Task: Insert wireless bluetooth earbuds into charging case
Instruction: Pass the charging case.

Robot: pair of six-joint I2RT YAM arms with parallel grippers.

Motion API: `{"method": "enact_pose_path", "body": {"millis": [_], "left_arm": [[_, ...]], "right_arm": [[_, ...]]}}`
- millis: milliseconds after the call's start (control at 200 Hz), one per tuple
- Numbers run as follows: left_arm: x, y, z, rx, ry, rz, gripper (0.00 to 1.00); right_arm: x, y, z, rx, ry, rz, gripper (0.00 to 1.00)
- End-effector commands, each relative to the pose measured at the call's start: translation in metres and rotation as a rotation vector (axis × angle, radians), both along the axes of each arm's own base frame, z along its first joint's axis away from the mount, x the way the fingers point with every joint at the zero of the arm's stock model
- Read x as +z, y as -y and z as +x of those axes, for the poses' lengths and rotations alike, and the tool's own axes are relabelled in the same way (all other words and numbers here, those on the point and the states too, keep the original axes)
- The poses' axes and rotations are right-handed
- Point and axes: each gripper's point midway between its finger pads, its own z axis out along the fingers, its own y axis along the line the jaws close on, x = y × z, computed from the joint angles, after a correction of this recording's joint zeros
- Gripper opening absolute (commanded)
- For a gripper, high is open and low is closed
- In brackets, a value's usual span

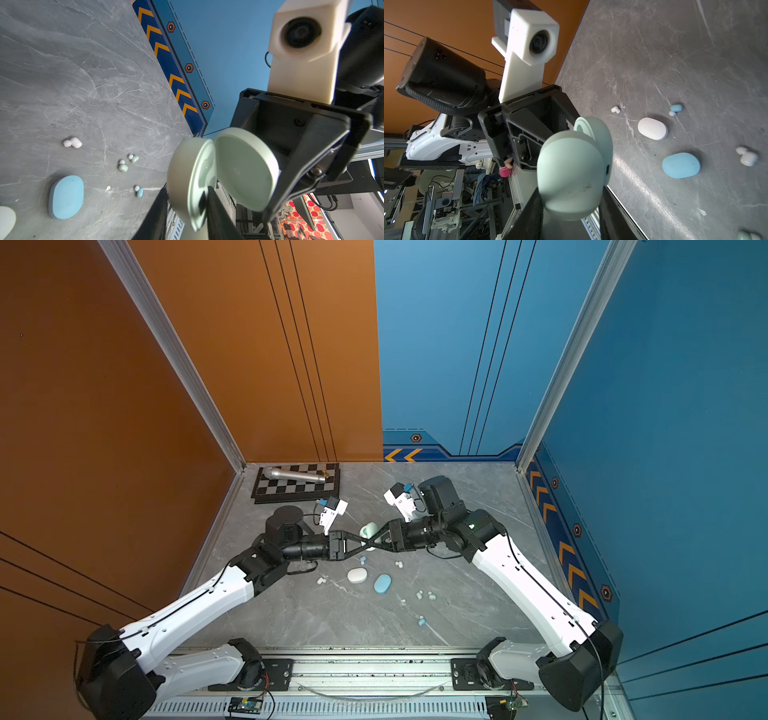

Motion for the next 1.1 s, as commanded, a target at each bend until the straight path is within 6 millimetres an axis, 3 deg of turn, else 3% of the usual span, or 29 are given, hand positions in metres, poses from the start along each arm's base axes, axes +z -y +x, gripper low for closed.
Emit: {"method": "enact_pose_path", "body": {"millis": [0,185,541,661,861,1096], "left_arm": [[0.017,0.002,0.004,0.013,0.040,-0.023,0.38],[0.019,0.004,0.004,0.006,0.040,-0.030,0.37],[0.025,0.003,0.005,0.013,0.047,-0.038,0.12],[0.023,0.003,0.005,0.019,0.044,-0.036,0.07],[0.011,-0.005,0.019,0.114,0.023,0.003,0.02],[0.000,-0.017,0.040,0.308,-0.032,0.047,0.00]], "right_arm": [[0.007,-0.004,-0.003,0.014,0.009,0.032,0.26],[0.009,-0.005,-0.002,0.015,0.008,0.037,0.26],[0.004,-0.003,0.004,-0.010,0.001,0.022,0.27],[0.004,0.002,0.011,-0.047,0.011,0.010,0.39],[0.010,0.021,0.029,-0.165,0.073,-0.022,0.69],[0.017,0.046,0.039,-0.322,0.241,-0.139,0.75]]}}
